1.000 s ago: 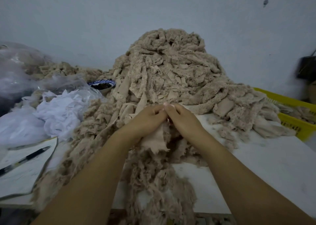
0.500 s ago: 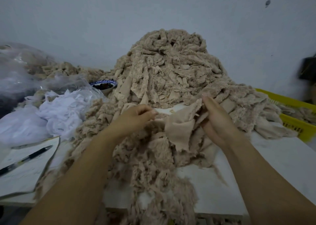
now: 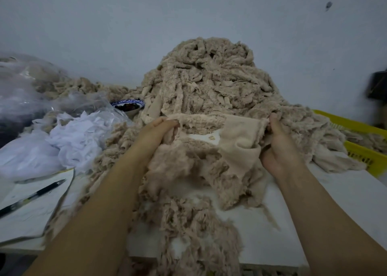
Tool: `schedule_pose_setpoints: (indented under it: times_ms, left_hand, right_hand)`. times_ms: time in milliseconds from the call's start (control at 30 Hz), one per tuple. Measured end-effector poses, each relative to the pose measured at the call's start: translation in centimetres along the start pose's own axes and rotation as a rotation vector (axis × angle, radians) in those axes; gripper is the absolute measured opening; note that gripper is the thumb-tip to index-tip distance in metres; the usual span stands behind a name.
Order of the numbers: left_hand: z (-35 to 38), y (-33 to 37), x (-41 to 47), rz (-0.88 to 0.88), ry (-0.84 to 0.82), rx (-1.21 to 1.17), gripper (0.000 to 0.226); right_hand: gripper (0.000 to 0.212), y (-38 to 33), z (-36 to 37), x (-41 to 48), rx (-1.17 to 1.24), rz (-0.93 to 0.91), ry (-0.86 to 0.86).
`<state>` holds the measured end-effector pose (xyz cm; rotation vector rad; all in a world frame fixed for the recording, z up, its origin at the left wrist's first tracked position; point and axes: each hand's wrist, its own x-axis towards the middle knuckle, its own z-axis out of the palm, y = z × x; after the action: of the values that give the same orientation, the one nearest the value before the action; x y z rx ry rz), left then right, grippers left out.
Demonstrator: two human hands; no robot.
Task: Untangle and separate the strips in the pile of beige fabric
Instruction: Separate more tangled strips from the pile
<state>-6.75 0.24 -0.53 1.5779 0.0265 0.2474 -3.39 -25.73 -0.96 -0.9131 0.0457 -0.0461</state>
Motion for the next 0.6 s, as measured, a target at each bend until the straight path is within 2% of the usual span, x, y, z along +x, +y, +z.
schedule_pose_setpoints:
  times_ms: [67, 167, 233, 300, 400, 467, 533, 600]
  left_hand:
    - [-0.3, 0.0, 0.3, 0.042, 0.118, 0.102, 0.018]
    - [-0.6, -0.7, 0.5, 0.078, 0.330, 0.107, 0.016]
    - [-0.5, -1.0, 0.4, 0.062, 0.383, 0.078, 0.016]
    - [0.0, -1.1, 0.3, 0.027, 0.364, -0.006, 0.015]
    - [1.7, -1.0, 0.1, 0.002, 0.259, -0.075, 0.012]
    - [3.4, -0.7, -0.1, 0.010, 0.162, -0.096, 0.008]
    - [5.0, -0.2, -0.3, 0.003, 0.077, -0.131, 0.008]
    - [5.9, 0.2, -0.6, -0.009, 0.032, -0.199, 0.012]
  right_hand:
    - [0.032, 0.5, -0.2, 0.3, -0.012, -0.033, 0.008]
    - [0.036, 0.7, -0.5, 0.5, -0.015, -0.030, -0.017]
    - [0.035, 0.7, -0.5, 0.6, -0.046, -0.013, -0.034]
    - [0.026, 0.7, -0.4, 0.3, -0.117, -0.060, -0.009]
    - [0.012, 1.5, 0.3, -0.7, -0.636, -0.314, 0.038]
    - [0.020, 2.5, 1.6, -2.0, -0.851, -0.390, -0.173]
    - [0.034, 3.9, 2.8, -3.0, -0.989, -0.325, -0.438]
    - [0.032, 5.2, 3.4, -3.4, -1.165, -0.300, -0.573]
